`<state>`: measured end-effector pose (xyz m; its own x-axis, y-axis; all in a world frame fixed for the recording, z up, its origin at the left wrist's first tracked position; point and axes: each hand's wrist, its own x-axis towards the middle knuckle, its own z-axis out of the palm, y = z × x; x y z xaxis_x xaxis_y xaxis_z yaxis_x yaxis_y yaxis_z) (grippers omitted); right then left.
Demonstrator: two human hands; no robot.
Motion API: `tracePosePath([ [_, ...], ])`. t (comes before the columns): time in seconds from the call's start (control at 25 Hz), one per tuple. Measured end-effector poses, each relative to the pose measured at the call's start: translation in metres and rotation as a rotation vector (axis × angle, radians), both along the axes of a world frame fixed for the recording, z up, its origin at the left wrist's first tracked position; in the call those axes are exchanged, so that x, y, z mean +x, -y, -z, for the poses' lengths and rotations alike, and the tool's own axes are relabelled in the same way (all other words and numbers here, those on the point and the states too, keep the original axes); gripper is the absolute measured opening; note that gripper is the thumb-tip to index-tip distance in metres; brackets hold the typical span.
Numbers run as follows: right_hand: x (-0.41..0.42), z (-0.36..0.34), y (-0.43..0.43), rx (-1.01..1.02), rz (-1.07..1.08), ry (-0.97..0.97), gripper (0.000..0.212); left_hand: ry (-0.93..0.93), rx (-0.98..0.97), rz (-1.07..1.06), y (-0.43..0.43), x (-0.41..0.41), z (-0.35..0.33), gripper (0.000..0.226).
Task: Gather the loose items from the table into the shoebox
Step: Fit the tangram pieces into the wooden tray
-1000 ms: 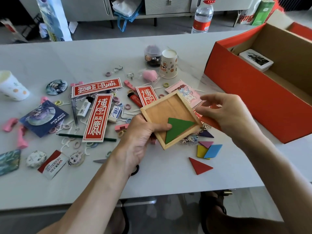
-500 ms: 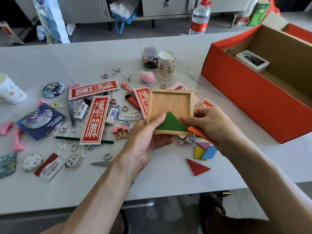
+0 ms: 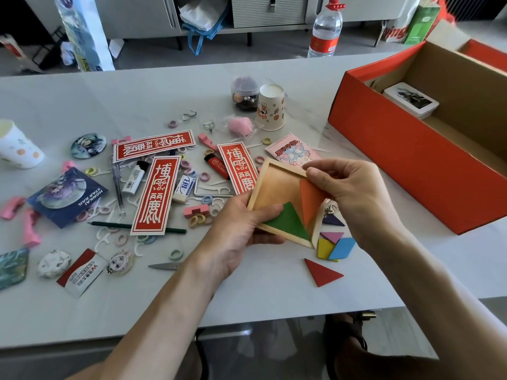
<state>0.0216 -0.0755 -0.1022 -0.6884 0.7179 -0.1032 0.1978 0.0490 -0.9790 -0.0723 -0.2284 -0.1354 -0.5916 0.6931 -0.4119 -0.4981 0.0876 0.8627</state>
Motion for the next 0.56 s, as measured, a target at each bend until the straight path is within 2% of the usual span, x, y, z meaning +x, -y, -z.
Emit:
tracePosePath([
  [0.16, 0.001, -0.001, -0.002, 0.229, 0.03, 0.028, 0.014, 0.08, 0.041, 0.089, 0.001, 0.0, -0.004, 0.029],
  [0.28, 0.001, -0.001, -0.002, 0.396, -0.109, 0.092, 0.023, 0.165, 0.068, 0.105, 0.001, -0.002, -0.005, 0.033],
  [0.4, 0.004, -0.007, -0.011, 0.445, -0.323, 0.179, 0.036, 0.188, 0.063, 0.096, 0.003, -0.006, -0.005, 0.033],
  [0.56, 0.01, -0.016, -0.02, 0.487, -0.472, 0.296, 0.027, 0.193, 0.033, 0.044, 0.004, -0.011, -0.004, 0.034],
])
